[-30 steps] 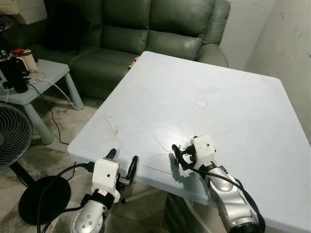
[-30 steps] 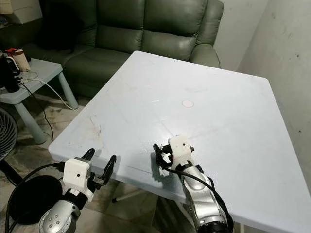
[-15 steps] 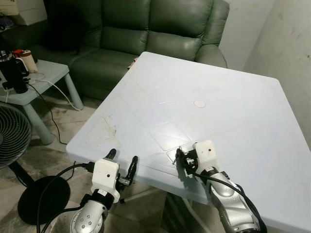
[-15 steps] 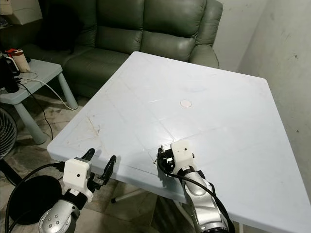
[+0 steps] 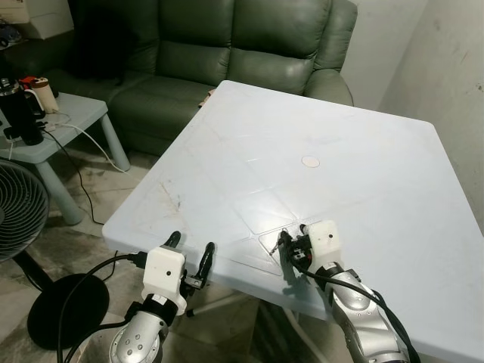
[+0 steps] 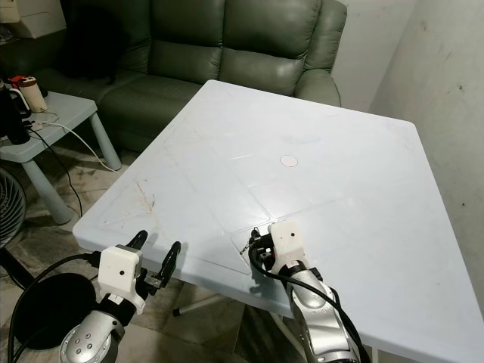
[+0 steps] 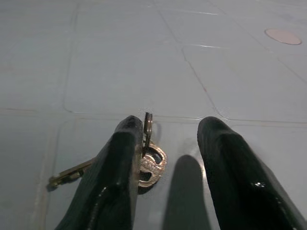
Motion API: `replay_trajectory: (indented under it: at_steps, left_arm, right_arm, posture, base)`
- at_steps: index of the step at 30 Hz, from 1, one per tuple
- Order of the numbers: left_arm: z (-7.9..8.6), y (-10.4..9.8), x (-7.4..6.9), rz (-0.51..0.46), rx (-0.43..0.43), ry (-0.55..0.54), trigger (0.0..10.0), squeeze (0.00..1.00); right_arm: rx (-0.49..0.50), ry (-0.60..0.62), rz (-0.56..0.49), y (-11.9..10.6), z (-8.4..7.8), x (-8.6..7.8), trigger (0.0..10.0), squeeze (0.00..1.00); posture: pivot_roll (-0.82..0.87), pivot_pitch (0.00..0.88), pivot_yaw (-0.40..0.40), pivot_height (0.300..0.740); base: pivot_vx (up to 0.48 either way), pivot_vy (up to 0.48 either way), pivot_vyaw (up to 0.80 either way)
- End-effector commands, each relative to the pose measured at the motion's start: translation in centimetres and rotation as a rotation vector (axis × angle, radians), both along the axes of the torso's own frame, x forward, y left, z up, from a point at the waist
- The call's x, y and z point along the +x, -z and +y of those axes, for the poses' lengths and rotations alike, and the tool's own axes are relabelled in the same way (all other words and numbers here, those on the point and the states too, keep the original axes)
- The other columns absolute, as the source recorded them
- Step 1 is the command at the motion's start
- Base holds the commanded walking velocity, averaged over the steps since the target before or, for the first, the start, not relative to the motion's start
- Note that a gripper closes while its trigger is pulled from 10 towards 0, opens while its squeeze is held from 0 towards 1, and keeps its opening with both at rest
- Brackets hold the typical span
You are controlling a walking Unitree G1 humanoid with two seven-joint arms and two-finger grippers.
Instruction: Hang keys on a hook
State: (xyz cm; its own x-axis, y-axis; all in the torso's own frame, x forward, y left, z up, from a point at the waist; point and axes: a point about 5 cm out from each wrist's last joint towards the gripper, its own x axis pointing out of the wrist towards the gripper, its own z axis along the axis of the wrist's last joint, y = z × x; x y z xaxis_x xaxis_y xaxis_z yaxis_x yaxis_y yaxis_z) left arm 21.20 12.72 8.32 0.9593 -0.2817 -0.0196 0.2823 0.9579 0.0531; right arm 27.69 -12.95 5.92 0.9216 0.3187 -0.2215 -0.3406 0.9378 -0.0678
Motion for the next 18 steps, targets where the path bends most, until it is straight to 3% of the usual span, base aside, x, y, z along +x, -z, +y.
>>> replay_trajectory:
  at_steps: [1, 6, 7, 11, 12, 13, 14, 16, 17, 18]
  left_arm:
    - [-0.01, -0.30, 0.18, -0.015, 0.005, 0.002, 10.0, 0.00]
    - [0.12, -0.31, 0.26, -0.015, 0.007, -0.004, 10.0, 0.00]
    - [0.13, -0.32, 0.27, -0.015, 0.007, -0.006, 10.0, 0.00]
    - [0.17, -0.36, 0.30, -0.016, 0.007, -0.007, 10.0, 0.00]
    - [0.20, -0.41, 0.32, -0.017, 0.006, -0.008, 10.0, 0.00]
    - [0.21, -0.44, 0.34, -0.018, 0.006, -0.009, 10.0, 0.00]
    - [0.23, -0.46, 0.35, -0.019, 0.007, -0.010, 10.0, 0.00]
    - [0.25, -0.48, 0.39, -0.019, 0.007, -0.011, 10.0, 0.00]
    - [0.28, -0.48, 0.42, -0.019, 0.008, -0.013, 10.0, 0.00]
    - [0.29, -0.48, 0.42, -0.019, 0.008, -0.013, 10.0, 0.00]
  right_arm:
    - [0.008, 0.003, -0.025, -0.61, -0.22, 0.05, 0.0, 0.00]
    - [0.027, -0.019, -0.016, -0.58, -0.10, -0.08, 0.0, 0.00]
    - [0.029, -0.023, -0.012, -0.56, -0.07, -0.10, 1.1, 0.00]
    - [0.026, -0.026, -0.013, -0.59, -0.03, -0.10, 1.5, 0.00]
    - [0.021, -0.024, -0.012, -0.57, -0.03, -0.09, 3.2, 0.00]
    - [0.024, -0.028, -0.008, -0.54, 0.01, -0.09, 4.0, 0.00]
    - [0.027, -0.031, -0.005, -0.52, 0.04, -0.09, 6.4, 0.00]
    - [0.013, -0.033, -0.005, -0.49, 0.07, -0.07, 6.4, 0.00]
    - [0.012, -0.038, 0.024, -0.22, 0.13, -0.03, 10.0, 0.00]
    - [0.012, -0.039, 0.031, -0.15, 0.15, -0.02, 10.0, 0.00]
  posture:
    - [-0.04, 0.000, -0.066, 0.728]
    - [-0.04, 0.000, -0.066, 0.728]
    - [-0.04, 0.000, -0.066, 0.728]
    - [-0.04, 0.000, -0.065, 0.728]
    - [-0.04, 0.000, -0.064, 0.728]
    - [-0.04, 0.000, -0.064, 0.728]
    - [-0.04, 0.000, -0.064, 0.728]
    - [-0.04, 0.000, -0.063, 0.728]
    - [-0.04, 0.000, -0.062, 0.728]
    - [-0.04, 0.000, -0.062, 0.728]
  base:
    - [0.000, 0.000, 0.00]
    - [0.000, 0.000, 0.00]
    - [0.000, 0.000, 0.00]
    - [0.000, 0.000, 0.00]
    - [0.000, 0.000, 0.00]
    - [0.000, 0.000, 0.00]
    - [0.000, 0.000, 0.00]
    - [0.000, 0.000, 0.00]
    - [0.000, 0.000, 0.00]
    - [0.000, 0.000, 0.00]
